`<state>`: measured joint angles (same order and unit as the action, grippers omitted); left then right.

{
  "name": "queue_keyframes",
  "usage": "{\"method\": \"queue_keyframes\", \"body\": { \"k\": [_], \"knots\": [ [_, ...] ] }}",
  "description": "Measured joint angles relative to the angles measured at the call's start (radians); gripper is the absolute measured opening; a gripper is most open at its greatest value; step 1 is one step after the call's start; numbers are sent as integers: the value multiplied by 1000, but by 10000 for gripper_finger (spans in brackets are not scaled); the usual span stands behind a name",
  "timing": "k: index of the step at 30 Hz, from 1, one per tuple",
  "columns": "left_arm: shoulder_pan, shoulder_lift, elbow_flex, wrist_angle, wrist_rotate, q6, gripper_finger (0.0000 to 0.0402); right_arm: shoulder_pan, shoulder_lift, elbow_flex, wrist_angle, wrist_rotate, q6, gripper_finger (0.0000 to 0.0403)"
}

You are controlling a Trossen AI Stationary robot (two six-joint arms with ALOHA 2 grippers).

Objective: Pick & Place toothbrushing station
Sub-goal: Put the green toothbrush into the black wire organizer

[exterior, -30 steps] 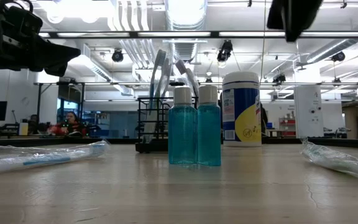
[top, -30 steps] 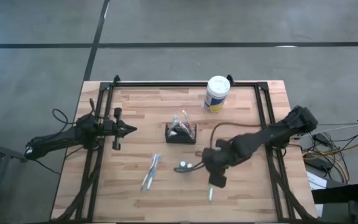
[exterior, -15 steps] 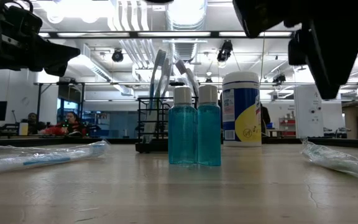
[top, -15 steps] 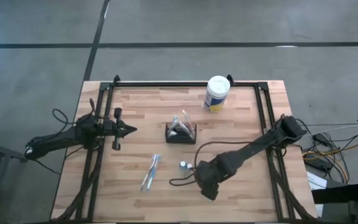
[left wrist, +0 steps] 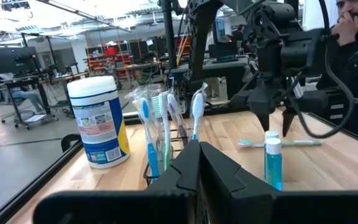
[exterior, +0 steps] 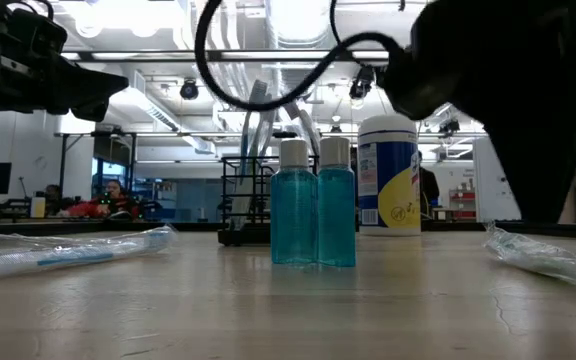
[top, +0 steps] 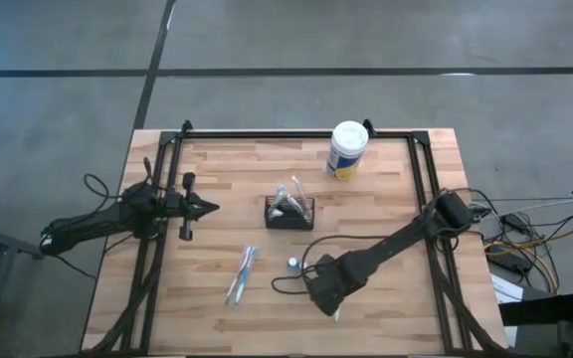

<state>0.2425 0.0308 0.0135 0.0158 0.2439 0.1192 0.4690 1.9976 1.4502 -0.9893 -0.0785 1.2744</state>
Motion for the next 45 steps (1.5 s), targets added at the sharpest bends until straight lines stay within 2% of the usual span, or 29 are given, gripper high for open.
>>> {"method": "queue_keyframes", "body": {
  "k": [10, 14, 21, 28, 38, 45],
  "knots": [
    [0, 12, 0, 0, 3, 18, 12, 5, 75, -23, -4, -5, 71, 185],
    [0, 14, 0, 0, 4, 19, 12, 0, 88, -42, 6, -37, 6, 185],
    [0, 15, 0, 1, 4, 19, 12, 20, 78, -74, 25, -24, -179, 181],
    [0, 15, 0, 1, 4, 11, 12, 27, 79, -83, 59, -25, -336, 135],
    [0, 15, 0, 1, 4, 9, 12, 29, 54, -86, 67, -29, -371, 21],
    [0, 15, 0, 2, 3, 8, 12, 32, -54, -94, 45, 82, -379, 17]
  ]
}}
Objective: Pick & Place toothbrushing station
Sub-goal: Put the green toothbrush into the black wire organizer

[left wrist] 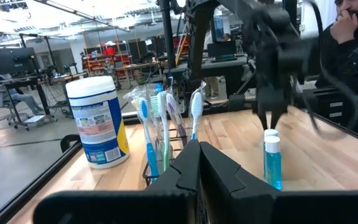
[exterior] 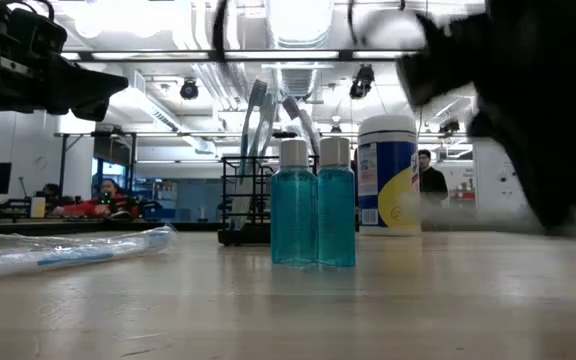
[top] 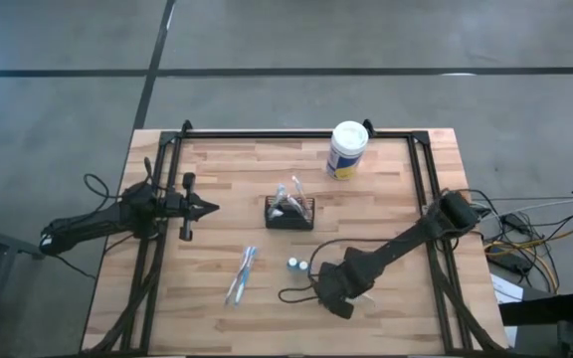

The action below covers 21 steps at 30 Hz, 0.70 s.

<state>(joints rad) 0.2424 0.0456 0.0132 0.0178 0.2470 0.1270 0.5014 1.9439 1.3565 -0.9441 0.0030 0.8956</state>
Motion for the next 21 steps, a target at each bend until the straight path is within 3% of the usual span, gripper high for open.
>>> {"method": "queue_keyframes", "body": {
  "k": [8, 14, 18, 21],
  "knots": [
    [0, 0, -1, 7, 1, -1, 12, 21, -246, -2, 32, 288, -96, 16],
    [0, 2, 5, 7, 2, -2, 12, 25, -499, -67, 223, 515, -388, 15],
    [0, 2, 5, 9, 2, -4, 12, 17, -696, -201, 528, 545, -686, 15],
    [0, 2, 5, 12, -3, 3, 12, -22, -842, -344, 770, 432, -847, 15]
  ]
}}
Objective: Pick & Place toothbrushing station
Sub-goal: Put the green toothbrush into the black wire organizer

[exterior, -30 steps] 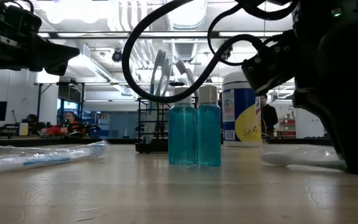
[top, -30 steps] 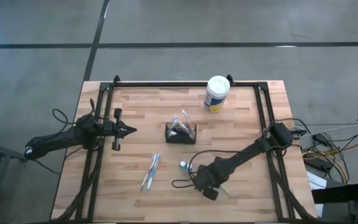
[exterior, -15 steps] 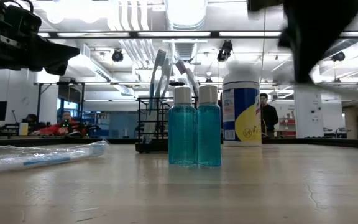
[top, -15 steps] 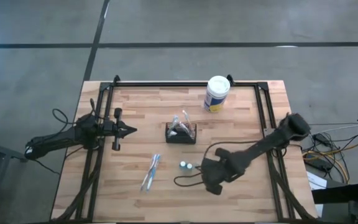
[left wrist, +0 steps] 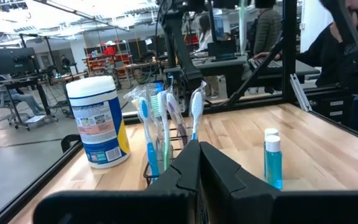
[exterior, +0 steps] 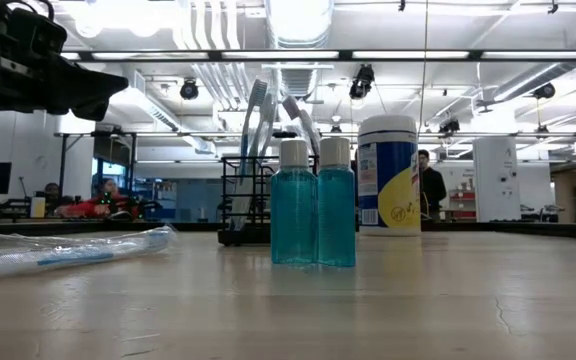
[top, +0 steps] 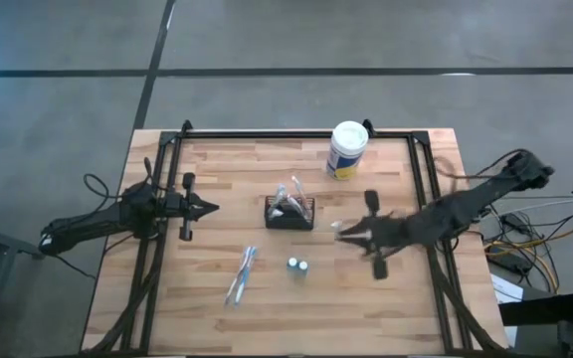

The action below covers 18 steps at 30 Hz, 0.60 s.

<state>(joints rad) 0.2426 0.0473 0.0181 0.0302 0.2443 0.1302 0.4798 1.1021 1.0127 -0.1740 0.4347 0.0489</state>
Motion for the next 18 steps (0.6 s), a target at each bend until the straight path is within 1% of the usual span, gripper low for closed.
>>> {"method": "queue_keyframes", "body": {
  "k": [2, 3, 6, 9, 13, 18],
  "knots": [
    [0, 0, 0, 4, -2, 4, 12, -38, -90, -93, 118, -93, -53, 15],
    [0, 0, 0, 6, -5, 8, 12, -57, -133, -135, 158, -121, -57, 15],
    [0, 0, 0, 10, -25, 26, 12, -101, -235, -249, 228, -181, -72, 15],
    [0, 0, 0, 15, -75, 47, 12, -135, -313, -354, 306, -245, -106, 15],
    [0, 0, 0, 19, -115, 61, 12, -178, -413, -469, 413, -355, -149, 15],
    [0, 0, 0, 21, -115, 61, 12, -220, -527, -571, 417, -366, -172, 15]
  ]
}}
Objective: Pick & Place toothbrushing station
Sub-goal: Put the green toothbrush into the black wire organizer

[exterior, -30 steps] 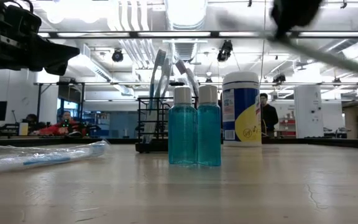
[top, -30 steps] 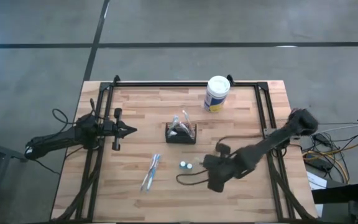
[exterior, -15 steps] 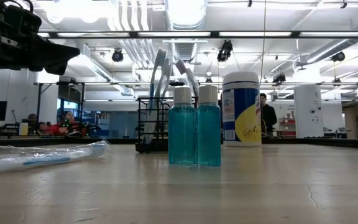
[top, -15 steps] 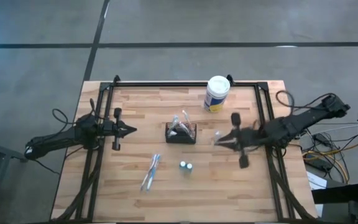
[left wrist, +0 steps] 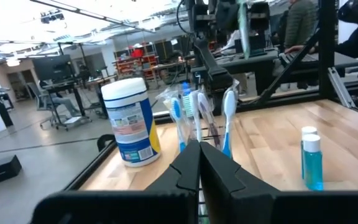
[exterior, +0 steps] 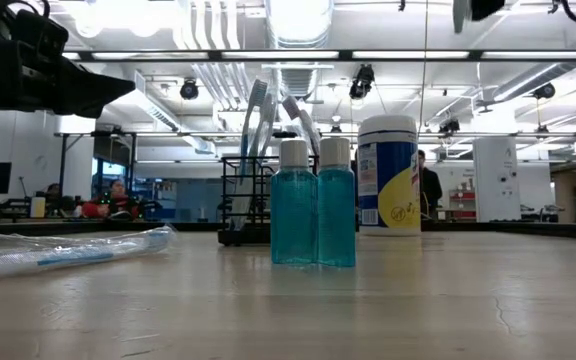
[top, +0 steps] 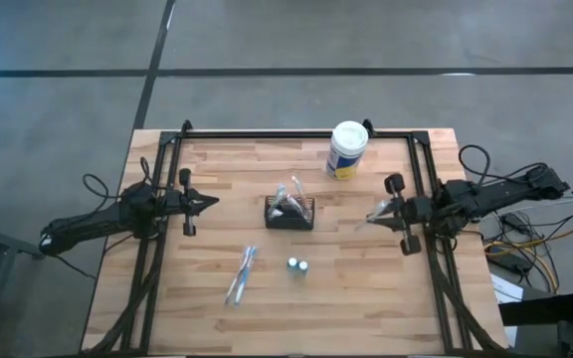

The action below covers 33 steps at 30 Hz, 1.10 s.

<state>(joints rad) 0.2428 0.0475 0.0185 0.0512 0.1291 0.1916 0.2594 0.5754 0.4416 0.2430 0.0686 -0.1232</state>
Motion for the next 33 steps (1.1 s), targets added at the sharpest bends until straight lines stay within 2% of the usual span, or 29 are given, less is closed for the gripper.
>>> {"method": "queue_keyframes", "body": {
  "k": [11, 16, 26, 33],
  "knots": [
    [0, 0, 0, 1, 0, 18, 12, -108, -161, -190, 23, -4, -32, 15],
    [0, 0, 4, 1, 0, 9, 12, -134, -217, -294, 129, -72, -3, 15],
    [0, 0, 4, 1, 0, -19, 12, -134, -313, -410, 139, -88, 27, 15],
    [0, 0, 3, 1, 0, -32, 12, -134, -360, -418, 103, -88, 42, 15]
  ]
}}
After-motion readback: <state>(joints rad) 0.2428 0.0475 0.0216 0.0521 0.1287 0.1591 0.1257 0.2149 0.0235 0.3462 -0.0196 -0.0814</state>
